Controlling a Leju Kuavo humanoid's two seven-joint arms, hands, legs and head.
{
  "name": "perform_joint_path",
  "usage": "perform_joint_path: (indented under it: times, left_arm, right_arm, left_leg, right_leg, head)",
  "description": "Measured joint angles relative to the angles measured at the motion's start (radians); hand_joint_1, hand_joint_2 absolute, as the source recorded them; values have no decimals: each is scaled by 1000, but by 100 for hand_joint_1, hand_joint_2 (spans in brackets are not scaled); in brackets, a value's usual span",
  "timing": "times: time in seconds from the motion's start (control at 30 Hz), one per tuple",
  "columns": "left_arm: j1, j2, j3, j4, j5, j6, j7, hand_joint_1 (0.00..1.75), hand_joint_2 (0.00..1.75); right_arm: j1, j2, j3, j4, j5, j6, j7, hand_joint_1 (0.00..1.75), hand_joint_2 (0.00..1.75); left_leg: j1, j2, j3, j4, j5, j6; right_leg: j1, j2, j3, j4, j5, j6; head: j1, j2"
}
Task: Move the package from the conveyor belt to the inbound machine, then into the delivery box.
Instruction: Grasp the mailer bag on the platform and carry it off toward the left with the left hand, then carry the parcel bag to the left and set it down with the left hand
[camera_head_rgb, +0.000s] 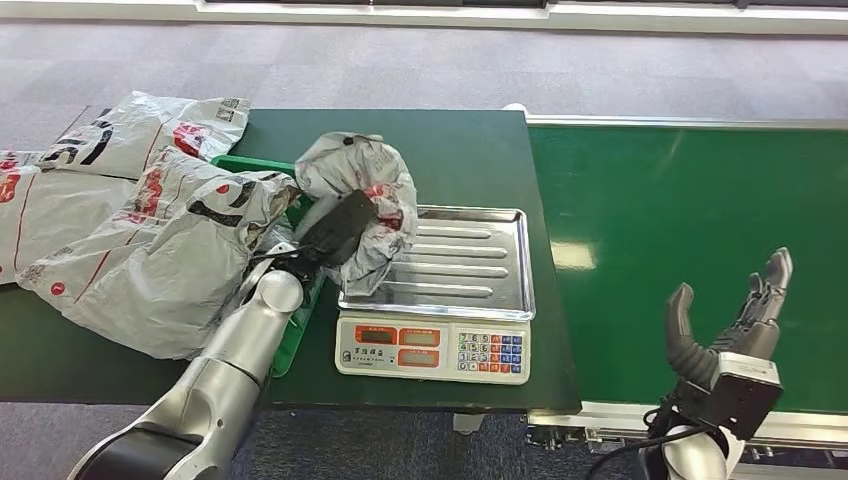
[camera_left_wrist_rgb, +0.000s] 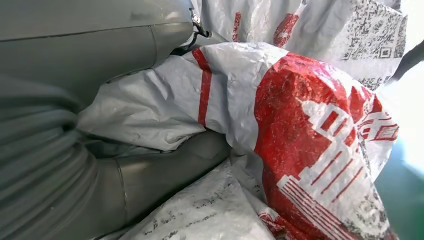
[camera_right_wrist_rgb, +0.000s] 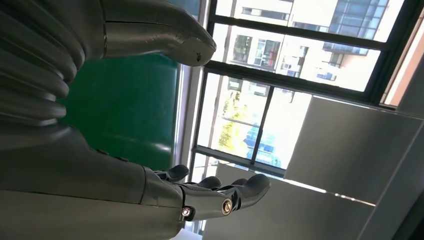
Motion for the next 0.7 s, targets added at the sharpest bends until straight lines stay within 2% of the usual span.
perform_joint_path:
  times: [0.1,0.27,0.5,0.6,0.7]
  left_arm:
    - [15,20,35,-154,88,88,-42,175,175]
    - [22,60,81,-368,128,162,-42,175,175]
    - [49,110,155,-554,133,254,-34,175,175]
    - [51,140,189,-560,61,213,78,175,175]
    - [47,180,204,-484,-33,33,191,175,175]
  right_arm:
    - [39,0,-21,-22,0,10,-2,0,175]
    - [83,0,-46,-45,0,23,-8,0,175]
    - [108,5,-75,-59,4,32,-3,0,175]
    - [109,11,-86,-61,21,43,8,0,175]
    - [107,19,-94,-61,43,61,25,0,175]
  left_leg:
    - [0,0,-2,0,0,0]
    - [0,0,-3,0,0,0]
    - [0,0,-3,0,0,0]
    - [0,0,-3,0,0,0]
    - [0,0,-2,0,0,0]
  right_leg:
    - [0,0,-2,0,0,0]
    - [0,0,-3,0,-1,0]
    - [0,0,-3,0,-1,0]
    - [0,0,-3,0,-1,0]
    - [0,0,-2,0,-1,0]
  head:
    - [0,0]
    - [0,0]
    - [0,0]
    - [0,0]
    - [0,0]
